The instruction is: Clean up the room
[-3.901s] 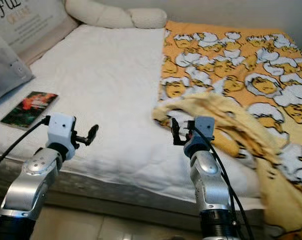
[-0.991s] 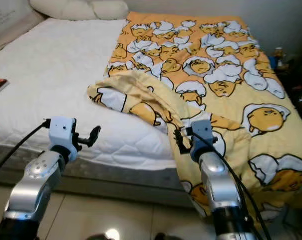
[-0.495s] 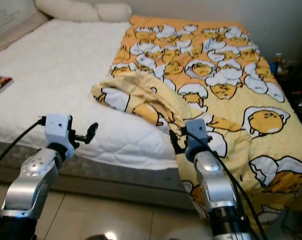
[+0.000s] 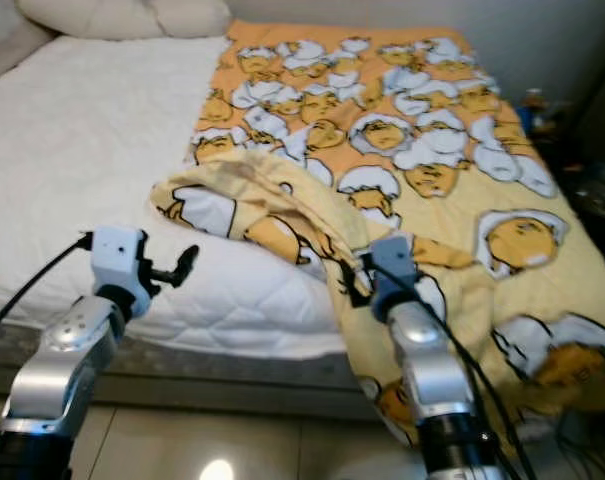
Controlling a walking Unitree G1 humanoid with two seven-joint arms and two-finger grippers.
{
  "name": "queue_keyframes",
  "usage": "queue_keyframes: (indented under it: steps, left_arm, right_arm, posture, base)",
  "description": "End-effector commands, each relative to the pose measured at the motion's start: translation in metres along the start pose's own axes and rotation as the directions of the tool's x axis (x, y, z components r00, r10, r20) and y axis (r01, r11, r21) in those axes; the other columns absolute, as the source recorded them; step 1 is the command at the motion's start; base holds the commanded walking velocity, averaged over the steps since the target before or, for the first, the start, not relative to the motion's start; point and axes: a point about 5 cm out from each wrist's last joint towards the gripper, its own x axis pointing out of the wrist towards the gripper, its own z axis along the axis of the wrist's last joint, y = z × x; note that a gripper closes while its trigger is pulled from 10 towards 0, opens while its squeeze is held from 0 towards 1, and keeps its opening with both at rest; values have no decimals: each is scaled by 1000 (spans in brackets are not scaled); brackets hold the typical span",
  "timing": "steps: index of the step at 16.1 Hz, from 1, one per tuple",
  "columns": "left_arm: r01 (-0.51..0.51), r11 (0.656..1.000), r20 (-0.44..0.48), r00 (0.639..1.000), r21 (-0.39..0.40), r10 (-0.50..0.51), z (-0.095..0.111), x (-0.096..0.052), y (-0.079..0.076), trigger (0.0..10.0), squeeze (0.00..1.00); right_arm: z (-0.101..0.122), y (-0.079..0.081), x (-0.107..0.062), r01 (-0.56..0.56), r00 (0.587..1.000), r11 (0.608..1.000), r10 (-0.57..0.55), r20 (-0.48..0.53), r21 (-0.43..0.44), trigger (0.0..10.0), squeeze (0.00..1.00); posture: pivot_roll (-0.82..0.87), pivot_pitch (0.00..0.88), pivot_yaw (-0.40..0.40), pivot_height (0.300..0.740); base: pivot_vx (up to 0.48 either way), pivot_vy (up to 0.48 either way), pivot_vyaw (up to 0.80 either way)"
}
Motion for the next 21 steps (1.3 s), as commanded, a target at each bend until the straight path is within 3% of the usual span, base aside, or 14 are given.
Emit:
queue_keyframes:
  steps: [1, 4, 7, 8, 11, 12, 15, 18, 20, 21]
  left_arm:
    - [11, 1000, 0, 1000, 3, -11, 0, 0, -2, 10000, 0]
    - [20, 1000, -12, 1000, 17, -19, -1, 0, -4, 10000, 0]
    - [37, 999, -20, 999, 33, -36, -2, -1, -5, 10000, 0]
    - [53, 998, -25, 998, 40, -52, -2, -1, -6, 10000, 0]
    - [135, 988, -51, 990, 72, -132, -3, -4, -8, 10000, 0]
    - [237, 966, -82, 970, 105, -230, -3, -6, -12, 10000, 0]
    - [408, 897, -147, 911, 171, -386, 0, -8, -15, 10000, 0]
    - [516, 833, -207, 853, 199, -479, 4, -9, -12, 10000, 0]
    - [589, 782, -253, 803, 203, -539, 5, -13, -13, 10000, 0]
    - [618, 759, -271, 781, 203, -563, 6, -17, -14, 10000, 0]
  right_arm:
    - [0, -4, -1, 9, 1000, 1000, -10, -10, -25, 10000, 0]
    - [0, -4, 0, 13, 1000, 1000, -13, -16, -1, 10000, 0]
    - [-7, -10, 4, -9, 997, 996, 2, -78, -86, 10000, 0]
    - [-11, -16, 6, -14, 993, 994, 1, -122, -107, 10000, 1000]
    - [-16, -27, 10, -63, 979, 986, 31, -202, -154, 10000, 1000]
    - [-18, -38, 14, -83, 969, 981, 38, -245, -176, 10000, 1000]
    - [-20, -57, 22, -148, 943, 969, 79, -324, -196, 10000, 1000]
    - [-21, -55, 30, -310, 894, 932, 217, -391, -190, 10000, 1000]
    - [-22, -57, 34, -311, 885, 918, 185, -427, -246, 10000, 1000]
    - [-21, -59, 36, -288, 886, 919, 149, -439, -270, 10000, 682]
  posture:
    - [-42, 0, 25, 740]
    - [-38, 0, 22, 740]
    - [-32, 0, 16, 740]
    - [-27, 0, 12, 740]
    - [-19, 0, 8, 740]
    - [-19, 0, 11, 740]
    - [-17, 0, 16, 740]
    - [-12, 0, 28, 740]
    - [-2, 0, 29, 740]
    - [13, 0, 30, 740]
  base:
    - [334, 0, 0]
    - [0, 0, 0]
    - [0, 0, 0]
    - [0, 0, 0]
    - [0, 0, 0]
    - [0, 0, 0]
    - [0, 0, 0]
    - [0, 0, 0]
    - [0, 0, 0]
    - [0, 0, 0]
